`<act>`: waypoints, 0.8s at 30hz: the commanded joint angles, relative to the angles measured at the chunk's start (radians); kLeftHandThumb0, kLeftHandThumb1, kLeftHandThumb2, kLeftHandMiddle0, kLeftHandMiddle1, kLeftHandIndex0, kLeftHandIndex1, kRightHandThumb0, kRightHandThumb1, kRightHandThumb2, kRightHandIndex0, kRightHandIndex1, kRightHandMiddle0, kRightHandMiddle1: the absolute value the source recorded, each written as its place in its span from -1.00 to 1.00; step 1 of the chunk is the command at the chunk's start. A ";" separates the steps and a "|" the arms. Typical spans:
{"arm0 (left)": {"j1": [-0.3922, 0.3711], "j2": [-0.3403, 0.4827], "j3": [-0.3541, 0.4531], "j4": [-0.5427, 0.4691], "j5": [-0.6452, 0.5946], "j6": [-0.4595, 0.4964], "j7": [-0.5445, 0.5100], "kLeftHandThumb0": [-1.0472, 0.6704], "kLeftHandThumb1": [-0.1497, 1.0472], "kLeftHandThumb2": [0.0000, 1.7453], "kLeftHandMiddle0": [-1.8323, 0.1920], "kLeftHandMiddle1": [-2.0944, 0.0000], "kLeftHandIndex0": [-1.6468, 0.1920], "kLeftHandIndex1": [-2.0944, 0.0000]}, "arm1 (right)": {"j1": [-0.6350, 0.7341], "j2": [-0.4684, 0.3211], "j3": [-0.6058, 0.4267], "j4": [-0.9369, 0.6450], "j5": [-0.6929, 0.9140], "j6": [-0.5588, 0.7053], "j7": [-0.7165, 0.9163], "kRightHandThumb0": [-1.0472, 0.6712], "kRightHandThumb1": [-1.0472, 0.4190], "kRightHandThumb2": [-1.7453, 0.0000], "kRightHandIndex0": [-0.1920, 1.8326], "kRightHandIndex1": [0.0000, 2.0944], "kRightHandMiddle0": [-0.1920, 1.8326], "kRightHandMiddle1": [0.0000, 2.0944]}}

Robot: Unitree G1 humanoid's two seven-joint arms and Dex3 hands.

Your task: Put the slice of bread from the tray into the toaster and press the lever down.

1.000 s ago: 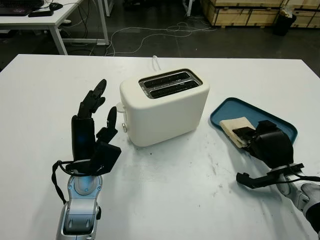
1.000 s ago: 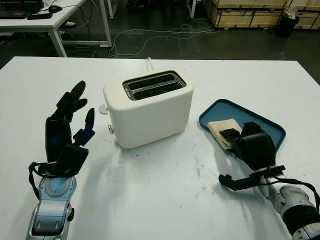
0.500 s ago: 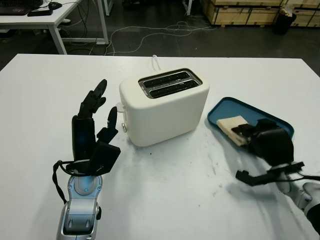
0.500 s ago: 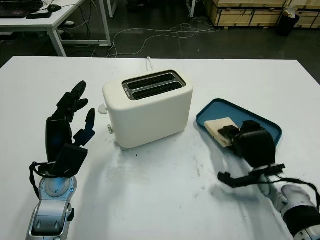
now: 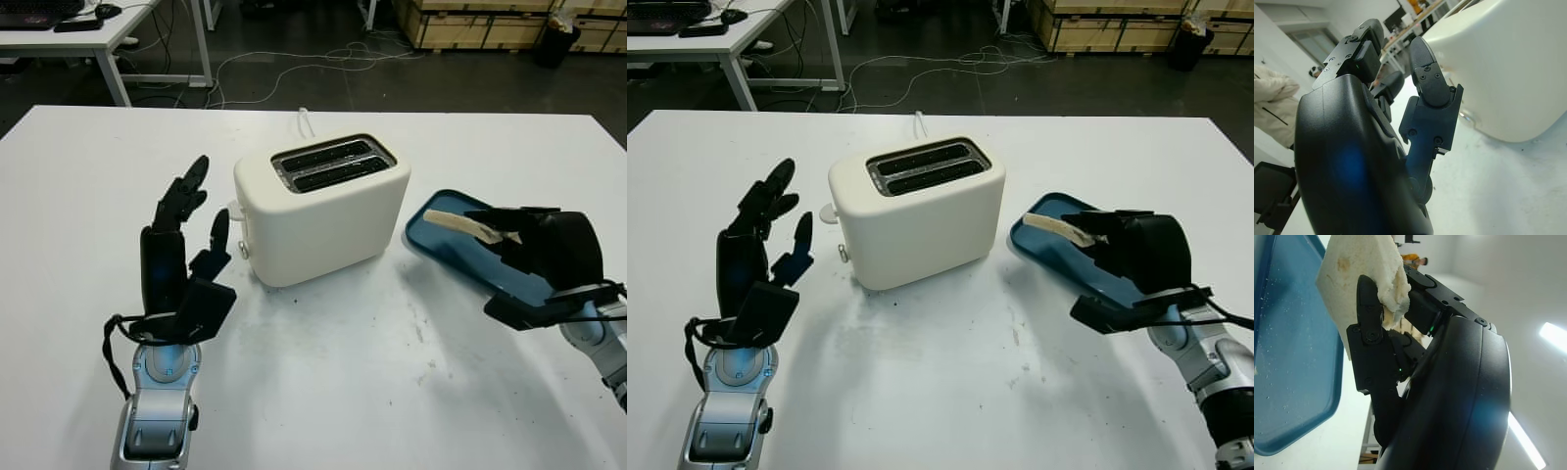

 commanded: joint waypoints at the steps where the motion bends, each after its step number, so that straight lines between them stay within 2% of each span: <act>1: 0.002 0.004 -0.002 -0.002 0.013 -0.004 0.002 -0.22 0.79 -0.38 0.73 0.10 0.35 0.96 | -0.017 0.000 -0.008 0.002 -0.003 -0.019 0.000 -0.14 -0.83 0.82 0.22 -0.62 0.19 -0.99; 2: 0.002 0.004 -0.003 -0.003 0.017 -0.003 0.004 -0.22 0.79 -0.38 0.73 0.09 0.35 0.96 | -0.019 -0.002 -0.006 0.006 -0.010 -0.017 -0.002 -0.13 -0.83 0.84 0.20 -0.53 0.20 -0.99; 3: 0.001 0.005 -0.002 -0.001 0.018 -0.005 0.005 -0.23 0.79 -0.38 0.72 0.09 0.35 0.96 | -0.022 -0.004 -0.006 0.010 -0.013 -0.014 0.000 -0.15 -0.83 0.84 0.11 -0.28 0.21 -1.00; 5: -0.001 0.005 -0.002 -0.002 0.019 -0.003 0.005 -0.22 0.79 -0.38 0.72 0.09 0.35 0.96 | -0.036 -0.009 -0.013 0.024 -0.002 -0.018 0.009 -0.18 -0.83 0.82 -0.01 0.01 0.23 -0.99; 8: -0.002 0.004 -0.001 -0.003 0.019 -0.003 0.006 -0.20 0.79 -0.38 0.72 0.09 0.35 0.96 | -0.070 -0.021 -0.039 0.047 0.063 -0.025 0.087 -0.20 -0.83 0.80 -0.06 0.12 0.22 -0.99; 11: -0.003 0.007 0.001 -0.004 0.015 -0.004 0.003 -0.19 0.79 -0.38 0.73 0.09 0.35 0.96 | -0.125 -0.048 -0.094 0.046 0.187 -0.024 0.251 -0.18 -0.83 0.87 0.00 0.04 0.22 -0.99; 12: -0.003 0.006 0.001 -0.003 0.014 -0.006 0.003 -0.19 0.79 -0.38 0.73 0.09 0.35 0.97 | -0.144 -0.060 -0.107 0.048 0.215 -0.028 0.298 -0.16 -0.83 0.88 0.04 -0.08 0.22 -1.00; 14: -0.007 0.008 0.002 -0.003 0.013 -0.002 0.001 -0.19 0.79 -0.38 0.73 0.10 0.36 0.97 | -0.200 -0.093 -0.126 0.059 0.258 -0.028 0.394 -0.17 -0.83 0.88 0.09 -0.17 0.23 -1.00; 15: -0.008 0.008 0.002 -0.003 0.014 -0.001 0.001 -0.19 0.79 -0.38 0.73 0.09 0.35 0.97 | -0.233 -0.105 -0.135 0.069 0.287 -0.027 0.446 -0.18 -0.83 0.87 0.15 -0.30 0.24 -0.99; 20: -0.006 0.001 0.004 -0.006 0.007 -0.002 0.004 -0.20 0.79 -0.39 0.74 0.08 0.35 0.96 | -0.472 -0.140 -0.143 0.251 0.410 -0.113 0.715 -0.17 -0.83 0.89 0.36 -0.76 0.29 -1.00; 24: -0.004 0.003 0.005 -0.009 0.015 0.002 0.006 -0.21 0.79 -0.40 0.73 0.09 0.35 0.96 | -0.662 -0.142 -0.131 0.344 0.436 -0.131 0.869 -0.14 -0.83 0.90 0.42 -0.89 0.30 -0.99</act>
